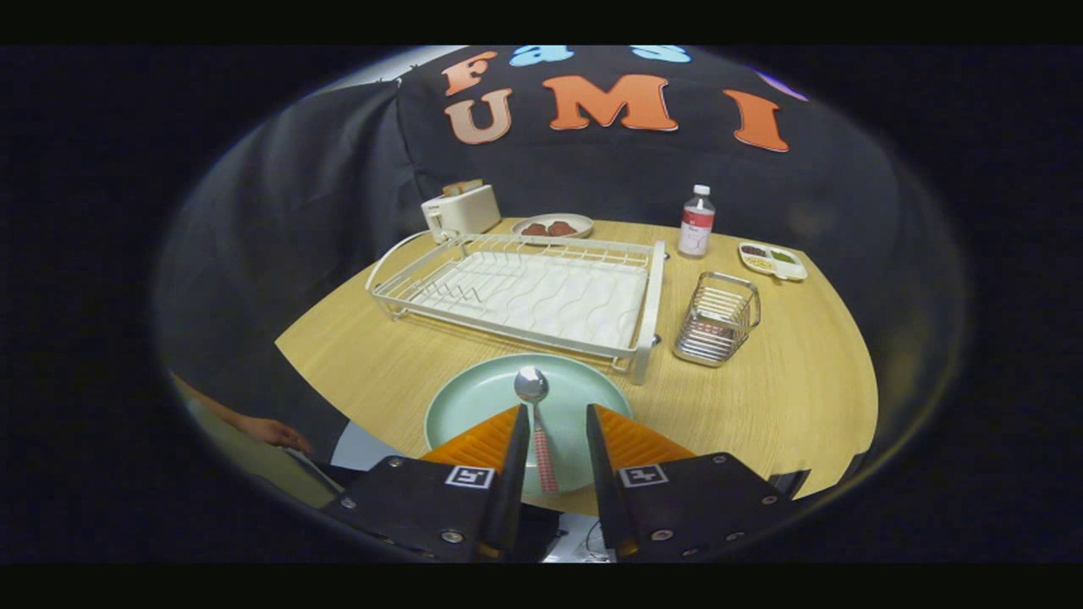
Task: Take the plate from the dish rack, then take the spoon from the basket and place it into the plate.
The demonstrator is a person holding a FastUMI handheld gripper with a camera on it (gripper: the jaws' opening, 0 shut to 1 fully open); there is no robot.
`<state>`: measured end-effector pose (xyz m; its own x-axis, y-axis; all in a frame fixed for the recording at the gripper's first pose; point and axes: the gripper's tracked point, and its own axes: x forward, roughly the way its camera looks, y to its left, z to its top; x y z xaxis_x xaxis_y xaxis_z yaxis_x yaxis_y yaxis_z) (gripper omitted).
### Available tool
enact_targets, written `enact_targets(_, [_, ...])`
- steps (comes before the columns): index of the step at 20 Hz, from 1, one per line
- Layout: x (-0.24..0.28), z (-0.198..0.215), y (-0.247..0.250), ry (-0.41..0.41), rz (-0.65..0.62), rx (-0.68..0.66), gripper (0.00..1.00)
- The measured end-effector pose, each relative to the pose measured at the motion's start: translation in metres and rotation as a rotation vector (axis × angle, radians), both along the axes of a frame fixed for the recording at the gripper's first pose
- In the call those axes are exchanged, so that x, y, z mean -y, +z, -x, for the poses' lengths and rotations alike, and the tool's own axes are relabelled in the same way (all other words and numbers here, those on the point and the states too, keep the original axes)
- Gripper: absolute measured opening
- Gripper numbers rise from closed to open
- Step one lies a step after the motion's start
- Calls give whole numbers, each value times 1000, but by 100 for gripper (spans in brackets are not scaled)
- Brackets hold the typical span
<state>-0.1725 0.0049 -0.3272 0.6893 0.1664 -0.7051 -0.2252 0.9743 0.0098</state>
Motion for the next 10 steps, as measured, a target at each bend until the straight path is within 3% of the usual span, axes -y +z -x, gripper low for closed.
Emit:
enact_targets(7, [3, -56, 112, -50, -19, 269, 75])
enact_targets(10, [7, -76, 165, -81, -24, 396, 82])
